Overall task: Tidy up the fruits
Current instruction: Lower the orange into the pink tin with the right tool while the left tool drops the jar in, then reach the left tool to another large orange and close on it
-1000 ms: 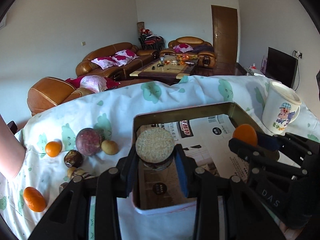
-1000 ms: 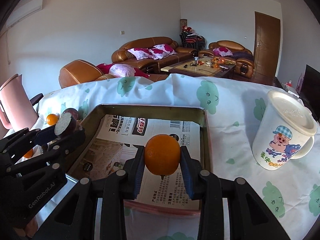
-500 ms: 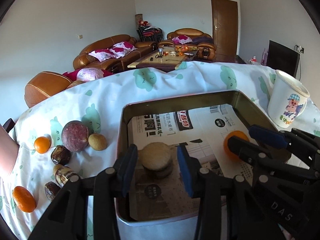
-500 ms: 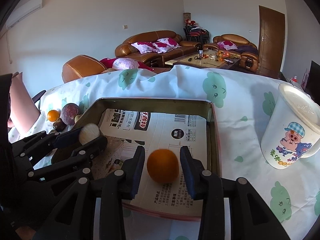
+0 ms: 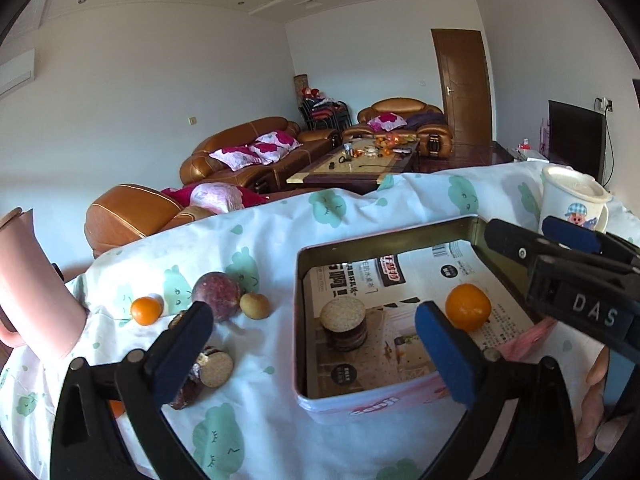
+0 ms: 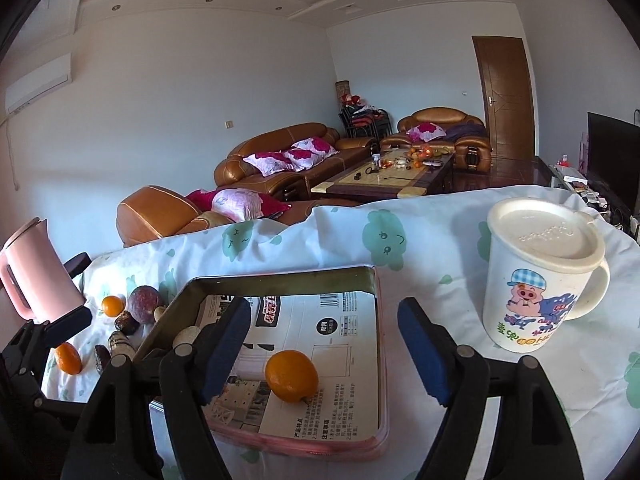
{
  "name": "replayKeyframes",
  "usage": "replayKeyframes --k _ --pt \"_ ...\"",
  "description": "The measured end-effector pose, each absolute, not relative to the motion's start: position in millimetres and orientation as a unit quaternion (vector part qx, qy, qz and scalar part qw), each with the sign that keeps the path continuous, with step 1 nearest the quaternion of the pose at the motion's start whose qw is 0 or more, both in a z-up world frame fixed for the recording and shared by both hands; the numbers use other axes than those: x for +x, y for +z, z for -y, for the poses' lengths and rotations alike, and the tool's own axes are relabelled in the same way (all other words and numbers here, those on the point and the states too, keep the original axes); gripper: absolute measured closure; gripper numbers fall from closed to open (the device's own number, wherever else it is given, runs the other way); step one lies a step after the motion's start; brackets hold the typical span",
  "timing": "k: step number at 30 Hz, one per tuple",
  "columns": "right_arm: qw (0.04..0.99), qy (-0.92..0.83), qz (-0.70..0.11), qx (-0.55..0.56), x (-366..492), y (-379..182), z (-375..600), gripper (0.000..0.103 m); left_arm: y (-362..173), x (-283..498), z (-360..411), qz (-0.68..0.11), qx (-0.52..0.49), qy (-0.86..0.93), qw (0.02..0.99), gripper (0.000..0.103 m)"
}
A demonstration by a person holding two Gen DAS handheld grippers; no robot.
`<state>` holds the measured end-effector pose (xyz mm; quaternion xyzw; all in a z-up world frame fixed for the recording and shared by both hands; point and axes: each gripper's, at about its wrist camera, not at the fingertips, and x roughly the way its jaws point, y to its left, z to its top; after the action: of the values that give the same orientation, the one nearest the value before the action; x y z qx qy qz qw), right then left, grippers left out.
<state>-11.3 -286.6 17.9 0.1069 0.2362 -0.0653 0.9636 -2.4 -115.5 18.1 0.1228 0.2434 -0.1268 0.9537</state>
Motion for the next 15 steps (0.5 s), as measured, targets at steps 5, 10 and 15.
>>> replayKeyframes --k 5,10,15 --pt "0.964 -0.077 -0.234 0.100 -16 17 284 0.026 15 -2 98 -0.254 0.113 -0.109 0.954 0.000" --pt "0.966 -0.094 -0.221 0.096 -23 18 282 0.026 12 -3 80 -0.259 0.104 -0.100 0.955 0.000" --pt "0.965 -0.114 -0.216 0.096 -29 19 278 0.026 11 -3 67 -0.264 0.098 -0.089 0.956 0.000"
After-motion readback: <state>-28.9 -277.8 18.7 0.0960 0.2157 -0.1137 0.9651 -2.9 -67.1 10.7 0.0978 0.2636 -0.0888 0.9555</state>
